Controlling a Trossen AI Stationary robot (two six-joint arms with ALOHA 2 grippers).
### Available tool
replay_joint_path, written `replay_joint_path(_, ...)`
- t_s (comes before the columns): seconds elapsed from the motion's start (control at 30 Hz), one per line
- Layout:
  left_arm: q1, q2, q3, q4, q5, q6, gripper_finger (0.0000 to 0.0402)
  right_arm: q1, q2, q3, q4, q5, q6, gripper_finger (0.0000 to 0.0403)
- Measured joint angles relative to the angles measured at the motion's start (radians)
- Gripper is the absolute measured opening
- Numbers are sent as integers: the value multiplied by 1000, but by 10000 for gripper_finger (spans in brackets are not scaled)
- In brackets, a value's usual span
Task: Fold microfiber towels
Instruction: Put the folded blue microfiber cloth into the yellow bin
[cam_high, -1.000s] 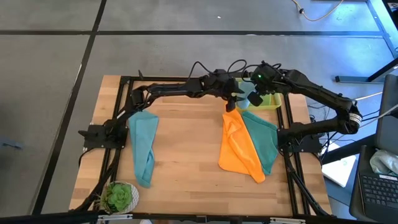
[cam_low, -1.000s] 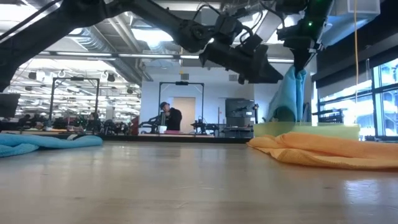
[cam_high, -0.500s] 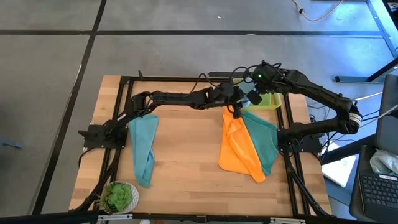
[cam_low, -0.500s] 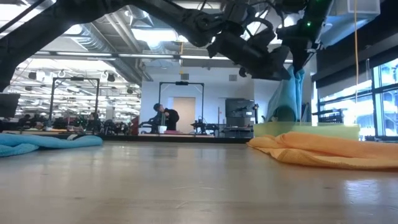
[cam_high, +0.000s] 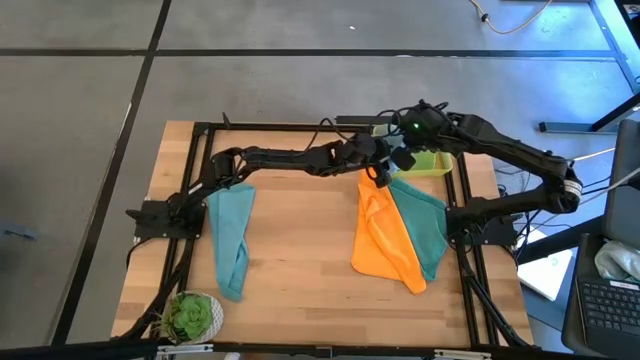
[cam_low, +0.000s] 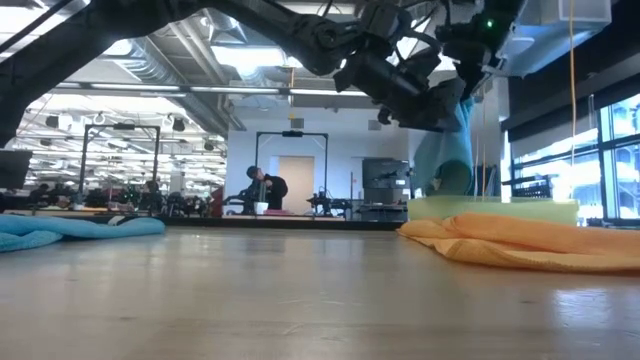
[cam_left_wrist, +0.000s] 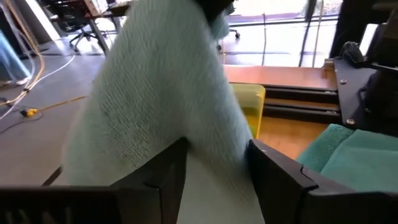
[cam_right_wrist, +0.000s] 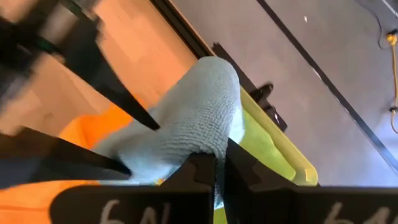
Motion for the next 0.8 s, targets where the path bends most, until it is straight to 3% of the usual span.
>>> replay_joint_path(0.37,3,0,0,-15,-105,-52,164,80,0,81,-10,52,23,9)
replay_joint_path(0.57,7,0,0,-17,-99,-52,162,103,0,81,-28,78,43,9)
replay_joint_path(0.67,-1,0,0,-50,-77,-16,138,108,-1,81,-72,78,49,10)
replay_joint_path(0.8,-28,0,0,-110,3,83,61,108,-4,81,-210,78,95,10)
